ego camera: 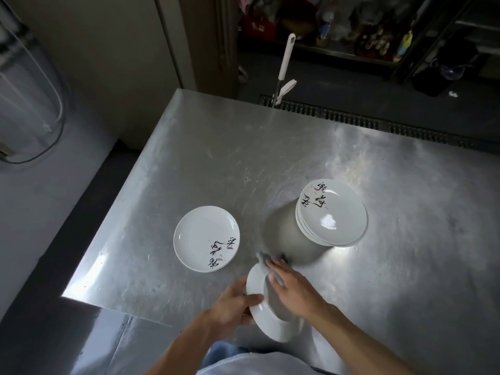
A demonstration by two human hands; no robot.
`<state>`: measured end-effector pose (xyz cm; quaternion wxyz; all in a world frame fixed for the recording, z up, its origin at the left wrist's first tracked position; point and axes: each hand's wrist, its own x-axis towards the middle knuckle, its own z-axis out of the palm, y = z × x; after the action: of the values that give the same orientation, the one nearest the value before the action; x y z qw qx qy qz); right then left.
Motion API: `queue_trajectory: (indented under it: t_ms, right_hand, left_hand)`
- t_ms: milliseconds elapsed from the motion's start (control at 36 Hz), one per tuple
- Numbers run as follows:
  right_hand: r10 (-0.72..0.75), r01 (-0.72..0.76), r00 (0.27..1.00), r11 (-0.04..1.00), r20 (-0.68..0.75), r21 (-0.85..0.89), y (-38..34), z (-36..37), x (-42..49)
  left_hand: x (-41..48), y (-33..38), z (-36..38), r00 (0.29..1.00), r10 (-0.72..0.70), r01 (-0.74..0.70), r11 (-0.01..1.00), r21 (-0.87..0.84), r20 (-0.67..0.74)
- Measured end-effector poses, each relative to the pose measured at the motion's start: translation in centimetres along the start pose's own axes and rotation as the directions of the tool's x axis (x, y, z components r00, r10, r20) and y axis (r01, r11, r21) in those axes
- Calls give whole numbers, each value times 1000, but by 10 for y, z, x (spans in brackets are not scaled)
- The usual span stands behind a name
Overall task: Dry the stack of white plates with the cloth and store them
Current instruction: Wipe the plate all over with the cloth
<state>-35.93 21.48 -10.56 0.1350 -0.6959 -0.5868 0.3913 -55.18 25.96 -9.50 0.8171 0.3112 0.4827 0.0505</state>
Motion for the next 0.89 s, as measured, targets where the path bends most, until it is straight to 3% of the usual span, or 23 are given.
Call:
queue_trajectory:
  t_ms: [139, 222, 278, 361, 417, 472, 528, 611, 694, 806, 833, 889]
  right_hand:
    - [-250, 251, 954, 968, 164, 13, -10, 3, -9]
    - [-38, 36, 999, 998, 26, 48, -5, -5, -2]
    - [6, -6, 1000, 1000, -12, 31, -4, -5, -1]
    - [-205, 204, 975, 979, 85, 15, -10, 1, -10]
    - [-272, 269, 951, 962, 144, 42, -7, 1, -14]
    - [-213, 210, 973, 977, 92, 44, -1, -5, -10]
    - [-23, 24, 1000, 997, -15, 73, 3, -8, -3]
    - [210, -187, 973, 958, -91, 216, -1, -8, 1]
    - [167, -138, 982, 955, -91, 264, -11, 0, -6]
    - [-108, 104, 994, 986, 24, 133, -17, 11, -19]
    - [-128, 124, 992, 985, 24, 118, -16, 11, -17]
    - [-27, 35, 998, 987, -53, 157, -14, 5, -9]
  left_hand:
    - [3, -6, 1, 1000, -21, 22, 999, 44, -11]
    - [2, -3, 7, 1000, -27, 27, 998, 53, 11]
    - [3, 0, 9, 999, -20, 18, 997, 76, 30]
    - [3, 4, 2, 999, -33, 28, 990, 139, 37]
    - [3, 8, -3, 997, -45, 33, 983, 183, 62]
    - [4, 13, -8, 995, -42, 25, 983, 183, 88]
    - [5, 17, -9, 998, -13, 6, 992, 129, 56]
    - [6, 14, -7, 1000, 17, -17, 1000, -20, 2]
    - [8, 12, -2, 999, 22, -18, 996, -82, 45]
    - [6, 14, 0, 998, 50, -45, 995, -94, 49]
    - [6, 13, 0, 998, 47, -43, 994, -98, 45]
    - [4, 11, 0, 999, 28, -24, 995, -101, 30]
